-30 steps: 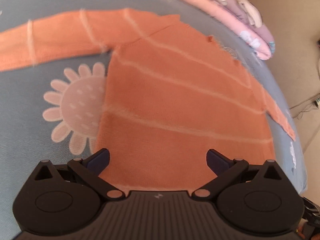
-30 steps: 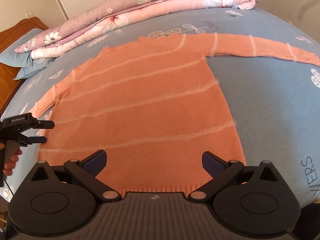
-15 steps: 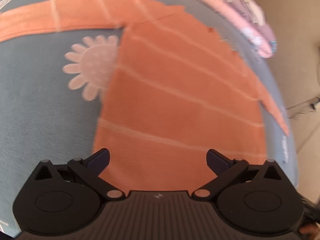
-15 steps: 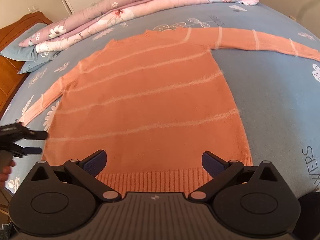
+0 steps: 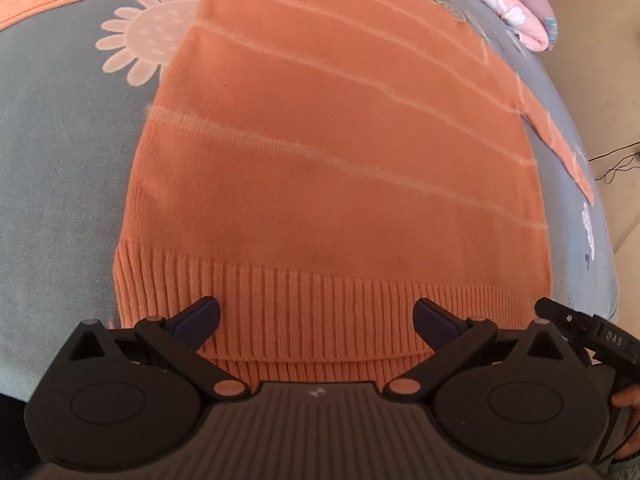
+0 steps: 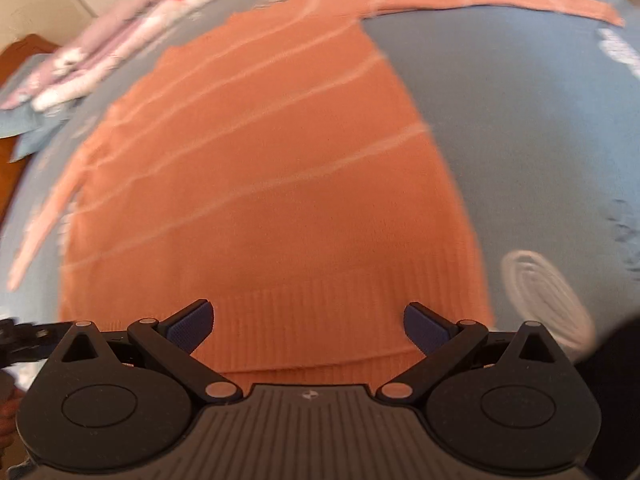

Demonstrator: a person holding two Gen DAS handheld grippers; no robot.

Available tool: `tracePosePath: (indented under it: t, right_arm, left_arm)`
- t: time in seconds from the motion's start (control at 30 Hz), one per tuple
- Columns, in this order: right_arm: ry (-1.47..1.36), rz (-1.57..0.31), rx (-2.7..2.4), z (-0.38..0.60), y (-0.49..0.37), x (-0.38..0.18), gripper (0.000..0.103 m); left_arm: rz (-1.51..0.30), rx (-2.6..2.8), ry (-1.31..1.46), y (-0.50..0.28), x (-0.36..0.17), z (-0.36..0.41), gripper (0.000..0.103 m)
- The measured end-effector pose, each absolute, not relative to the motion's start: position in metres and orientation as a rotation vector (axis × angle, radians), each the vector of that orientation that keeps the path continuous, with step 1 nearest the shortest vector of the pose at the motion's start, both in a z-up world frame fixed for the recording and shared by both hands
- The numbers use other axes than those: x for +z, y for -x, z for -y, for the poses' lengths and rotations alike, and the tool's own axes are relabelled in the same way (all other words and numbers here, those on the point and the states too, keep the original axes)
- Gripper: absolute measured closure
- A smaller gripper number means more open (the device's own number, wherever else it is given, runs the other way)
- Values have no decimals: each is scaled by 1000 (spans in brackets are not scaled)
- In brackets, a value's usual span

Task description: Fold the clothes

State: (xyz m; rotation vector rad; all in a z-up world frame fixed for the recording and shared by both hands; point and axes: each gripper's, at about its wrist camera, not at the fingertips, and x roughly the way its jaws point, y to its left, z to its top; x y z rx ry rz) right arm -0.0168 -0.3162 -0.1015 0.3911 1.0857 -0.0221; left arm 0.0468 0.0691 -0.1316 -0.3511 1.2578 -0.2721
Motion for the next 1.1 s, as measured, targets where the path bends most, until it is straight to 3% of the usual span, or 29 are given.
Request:
tracePosePath:
  t: [0.17, 0.43, 1.1]
  right_arm:
    - [-410, -1024, -38, 309, 22, -89, 0]
    - [-159, -1030, 19, 242, 24, -94, 0]
    - [-225, -1049, 73, 245, 37, -109, 0]
  left_arm:
    - [-1217, -309, 280, -41, -118, -57, 1]
    - [-1290, -277, 278, -45, -133, -51, 1]
    - [-1350, -208, 192, -52, -131, -29, 1]
